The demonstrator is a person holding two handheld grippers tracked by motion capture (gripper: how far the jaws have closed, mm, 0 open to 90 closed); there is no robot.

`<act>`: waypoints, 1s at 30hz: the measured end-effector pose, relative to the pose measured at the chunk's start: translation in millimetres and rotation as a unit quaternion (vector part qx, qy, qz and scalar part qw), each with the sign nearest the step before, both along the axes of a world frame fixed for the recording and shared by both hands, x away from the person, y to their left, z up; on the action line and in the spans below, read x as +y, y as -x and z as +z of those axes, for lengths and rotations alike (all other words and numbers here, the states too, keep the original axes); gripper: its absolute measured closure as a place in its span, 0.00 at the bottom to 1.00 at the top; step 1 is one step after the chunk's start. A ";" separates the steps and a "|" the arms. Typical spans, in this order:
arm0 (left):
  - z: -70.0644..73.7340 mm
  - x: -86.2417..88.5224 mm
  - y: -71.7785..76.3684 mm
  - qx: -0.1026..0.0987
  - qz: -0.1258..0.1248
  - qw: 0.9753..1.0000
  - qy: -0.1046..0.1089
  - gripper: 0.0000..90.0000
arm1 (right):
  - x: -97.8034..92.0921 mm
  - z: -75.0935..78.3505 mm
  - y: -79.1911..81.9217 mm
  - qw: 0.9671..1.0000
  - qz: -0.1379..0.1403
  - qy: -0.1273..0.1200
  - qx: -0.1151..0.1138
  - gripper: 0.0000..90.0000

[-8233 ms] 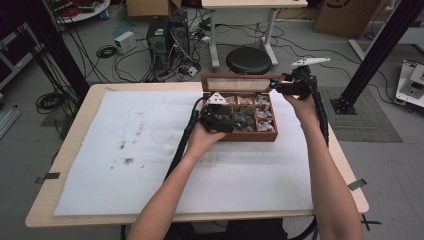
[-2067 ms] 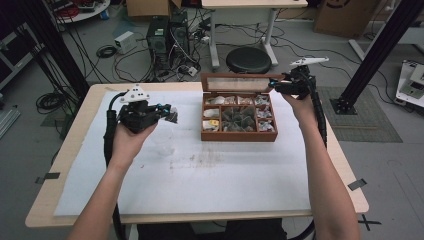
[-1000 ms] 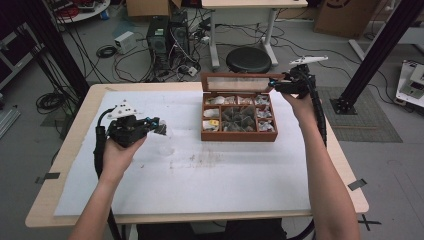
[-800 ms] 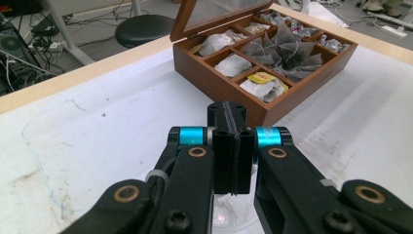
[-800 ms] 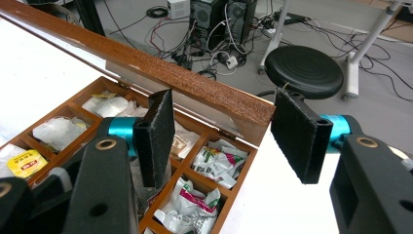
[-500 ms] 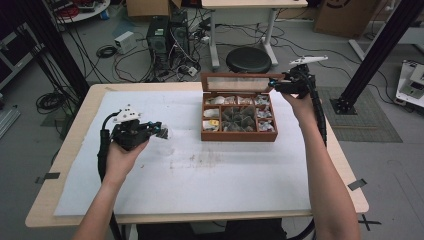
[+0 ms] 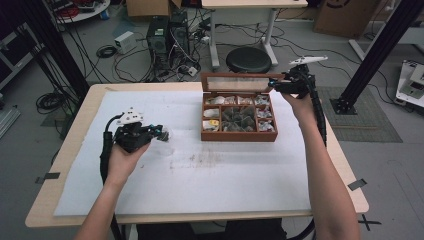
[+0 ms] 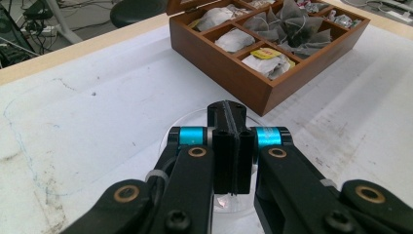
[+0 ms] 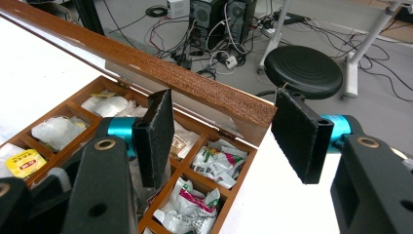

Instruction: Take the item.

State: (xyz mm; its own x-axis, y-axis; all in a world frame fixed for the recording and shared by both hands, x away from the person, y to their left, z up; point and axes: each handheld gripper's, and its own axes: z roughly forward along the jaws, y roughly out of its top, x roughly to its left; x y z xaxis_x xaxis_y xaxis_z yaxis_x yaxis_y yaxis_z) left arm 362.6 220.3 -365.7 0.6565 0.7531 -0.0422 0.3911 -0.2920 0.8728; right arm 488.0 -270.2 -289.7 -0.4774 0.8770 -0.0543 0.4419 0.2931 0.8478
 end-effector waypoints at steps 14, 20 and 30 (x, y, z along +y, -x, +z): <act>-2.1 0.2 -1.4 0.001 0.001 1.000 -0.004 0.99 | 0.2 -0.1 -0.4 1.000 0.000 0.000 -0.002 0.46; -2.5 0.1 -1.3 0.002 0.001 1.000 -0.001 0.99 | 0.1 -0.1 -0.3 1.000 0.000 0.000 -0.001 0.46; -1.0 1.8 -0.6 -0.001 0.006 1.000 0.006 0.95 | 0.2 0.0 -0.1 1.000 0.000 0.001 0.000 0.46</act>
